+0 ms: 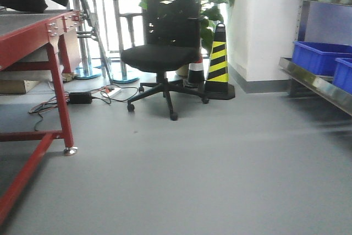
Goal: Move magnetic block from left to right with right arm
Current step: 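Drive the base across the room toward the black office chair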
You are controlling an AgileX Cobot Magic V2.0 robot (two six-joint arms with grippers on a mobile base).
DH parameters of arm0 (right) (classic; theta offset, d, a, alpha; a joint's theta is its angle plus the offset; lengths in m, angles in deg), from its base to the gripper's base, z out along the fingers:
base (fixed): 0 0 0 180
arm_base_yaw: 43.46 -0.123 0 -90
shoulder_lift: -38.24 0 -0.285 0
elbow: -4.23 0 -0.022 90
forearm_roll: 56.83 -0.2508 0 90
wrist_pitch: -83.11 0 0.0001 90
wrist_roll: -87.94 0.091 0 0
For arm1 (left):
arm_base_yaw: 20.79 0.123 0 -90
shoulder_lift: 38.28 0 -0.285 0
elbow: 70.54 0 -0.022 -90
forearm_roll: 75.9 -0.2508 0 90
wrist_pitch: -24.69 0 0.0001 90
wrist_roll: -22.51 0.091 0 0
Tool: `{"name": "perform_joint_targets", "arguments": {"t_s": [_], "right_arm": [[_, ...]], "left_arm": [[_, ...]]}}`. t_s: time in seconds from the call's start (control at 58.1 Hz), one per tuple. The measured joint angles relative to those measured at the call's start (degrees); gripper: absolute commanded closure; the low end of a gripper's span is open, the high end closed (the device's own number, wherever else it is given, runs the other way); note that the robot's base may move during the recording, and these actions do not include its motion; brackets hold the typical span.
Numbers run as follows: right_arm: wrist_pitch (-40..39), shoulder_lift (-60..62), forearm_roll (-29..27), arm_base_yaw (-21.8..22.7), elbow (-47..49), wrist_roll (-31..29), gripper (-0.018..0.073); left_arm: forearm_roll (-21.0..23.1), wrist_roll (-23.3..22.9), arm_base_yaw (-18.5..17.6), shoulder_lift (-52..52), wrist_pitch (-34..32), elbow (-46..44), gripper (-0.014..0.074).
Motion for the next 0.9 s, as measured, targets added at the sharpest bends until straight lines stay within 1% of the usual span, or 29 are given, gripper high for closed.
{"name": "perform_joint_targets", "arguments": {"t_s": [0.895], "right_arm": [[0.0,0.0,0.0,0.0,0.0,0.0,0.0179]], "left_arm": [[0.0,0.0,0.0,0.0,0.0,0.0,0.0713]]}}
